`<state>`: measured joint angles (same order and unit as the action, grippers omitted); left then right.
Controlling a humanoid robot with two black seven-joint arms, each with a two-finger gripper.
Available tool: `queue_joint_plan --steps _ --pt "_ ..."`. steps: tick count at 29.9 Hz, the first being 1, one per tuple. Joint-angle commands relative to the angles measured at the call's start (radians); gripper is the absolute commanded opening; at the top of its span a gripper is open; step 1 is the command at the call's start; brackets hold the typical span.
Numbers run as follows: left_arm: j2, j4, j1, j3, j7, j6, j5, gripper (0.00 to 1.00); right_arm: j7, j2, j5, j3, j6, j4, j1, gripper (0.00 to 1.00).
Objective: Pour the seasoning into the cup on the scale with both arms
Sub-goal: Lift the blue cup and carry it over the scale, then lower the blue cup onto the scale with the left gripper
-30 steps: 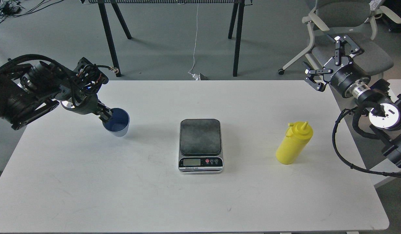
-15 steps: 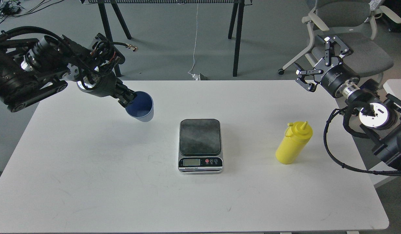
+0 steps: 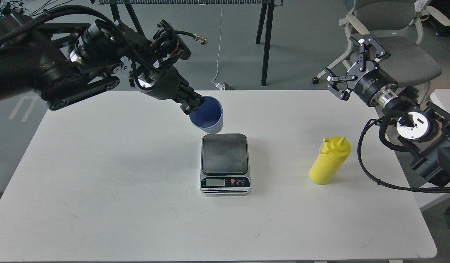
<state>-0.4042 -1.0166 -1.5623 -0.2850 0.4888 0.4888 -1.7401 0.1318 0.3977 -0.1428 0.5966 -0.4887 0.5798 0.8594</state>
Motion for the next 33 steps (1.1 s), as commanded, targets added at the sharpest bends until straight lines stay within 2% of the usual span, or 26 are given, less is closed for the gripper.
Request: queue_joint_plan --steps 1,5,21,33 --pt "0.068 0.038 0.011 0.000 0.000 0.000 0.004 0.06 -0.001 0.003 0.000 0.000 0.000 0.000 0.000 0.99" --pt "0.111 0.095 0.039 -0.002 0.000 0.000 0.002 0.07 -0.001 0.006 0.000 0.000 0.000 0.000 0.000 0.99" --pt "0.197 0.148 0.108 -0.013 0.000 0.000 0.002 0.07 -0.001 0.013 0.000 0.002 0.000 0.000 -0.008 0.99" --pt "0.219 0.182 0.131 -0.017 0.000 0.000 0.001 0.08 -0.001 0.015 0.000 0.003 0.000 0.000 -0.014 0.99"
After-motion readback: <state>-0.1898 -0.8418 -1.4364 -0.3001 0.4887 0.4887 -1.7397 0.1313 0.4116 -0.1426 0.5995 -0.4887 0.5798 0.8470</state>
